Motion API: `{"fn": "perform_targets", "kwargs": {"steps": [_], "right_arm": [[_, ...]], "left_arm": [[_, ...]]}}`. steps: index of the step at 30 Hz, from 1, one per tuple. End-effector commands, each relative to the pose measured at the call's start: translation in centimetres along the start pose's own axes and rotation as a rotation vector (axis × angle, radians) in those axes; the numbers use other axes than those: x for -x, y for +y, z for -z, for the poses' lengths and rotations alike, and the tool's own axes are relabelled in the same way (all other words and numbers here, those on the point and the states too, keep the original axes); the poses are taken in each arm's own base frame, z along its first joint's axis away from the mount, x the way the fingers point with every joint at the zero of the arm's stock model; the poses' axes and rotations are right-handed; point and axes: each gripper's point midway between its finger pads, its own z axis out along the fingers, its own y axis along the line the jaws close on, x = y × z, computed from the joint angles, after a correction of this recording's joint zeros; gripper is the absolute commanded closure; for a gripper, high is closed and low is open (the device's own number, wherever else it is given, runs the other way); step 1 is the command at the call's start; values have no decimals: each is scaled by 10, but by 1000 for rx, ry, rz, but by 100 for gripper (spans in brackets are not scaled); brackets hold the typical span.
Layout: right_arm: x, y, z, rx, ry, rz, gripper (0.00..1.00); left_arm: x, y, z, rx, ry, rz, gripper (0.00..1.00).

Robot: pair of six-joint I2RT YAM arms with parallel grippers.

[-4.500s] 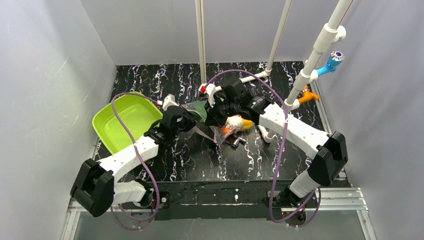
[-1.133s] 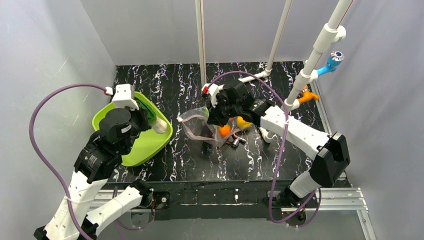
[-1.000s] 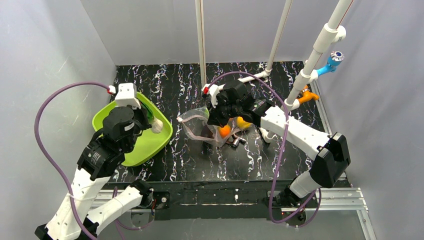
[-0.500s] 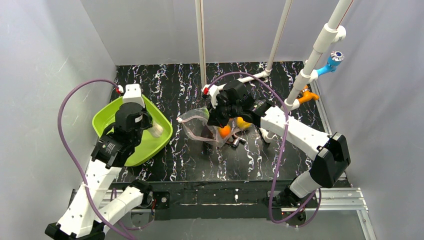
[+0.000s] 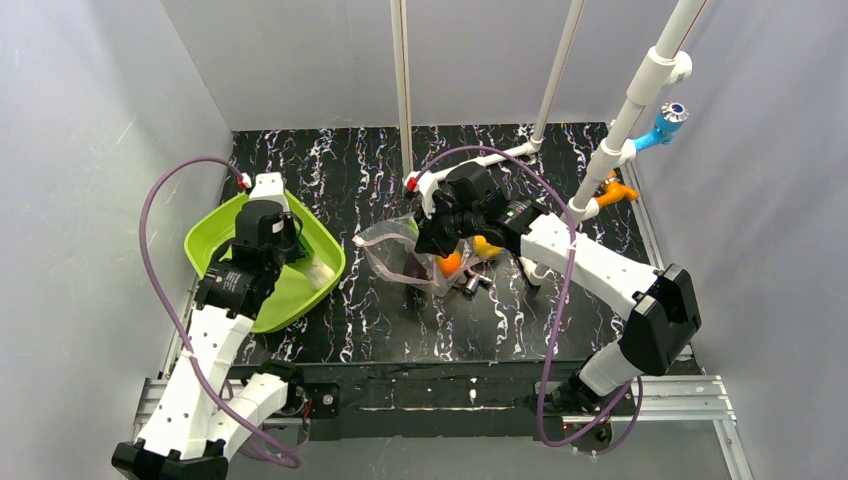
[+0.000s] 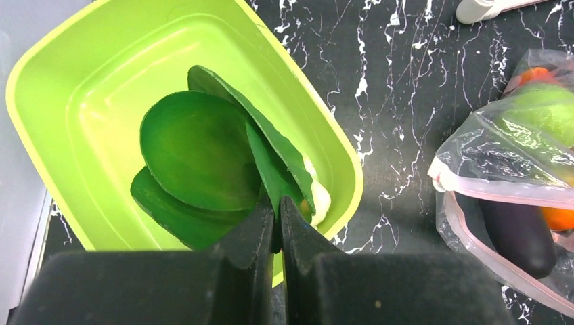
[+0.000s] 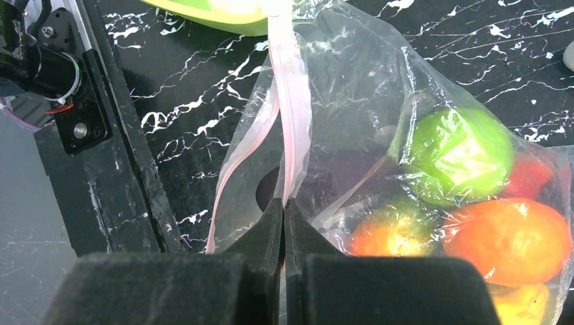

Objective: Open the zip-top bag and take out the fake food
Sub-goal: Place the fake vegetable in the bin, then pick up the fake vegetable from the zipper food storage bag.

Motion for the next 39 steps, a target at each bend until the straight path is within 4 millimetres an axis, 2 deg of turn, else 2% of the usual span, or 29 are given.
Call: {"fn": "perform_targets", "kwargs": {"steps": [1,6,12,15,19,29,35,39], "right_arm": [[20,6,9,19,-71,41,99],[19,6,9,21,-69,40,99],[20,6,9,24,-70,41,99],[19,8,10,33,-70,40,99],[20,11,11,50,-69,43,99],[15,25,19,119,-57,88,99],[13,32,20,161,-48,90,99],[13,33,19,171,-42,88,99]], "left_arm": [[-7,2,-13,2,37,3,95],[-16,16,-38,66,88,73,75],[-20,30,-61,145,171,144,38],[-15,33,-61,159,181,166,24],[-10,35,-50,157,159,188,4],[4,26,-10,51,69,201,2],[7,47,-12,165,55,149,2],[16,43,-11,139,51,151,2]]}}
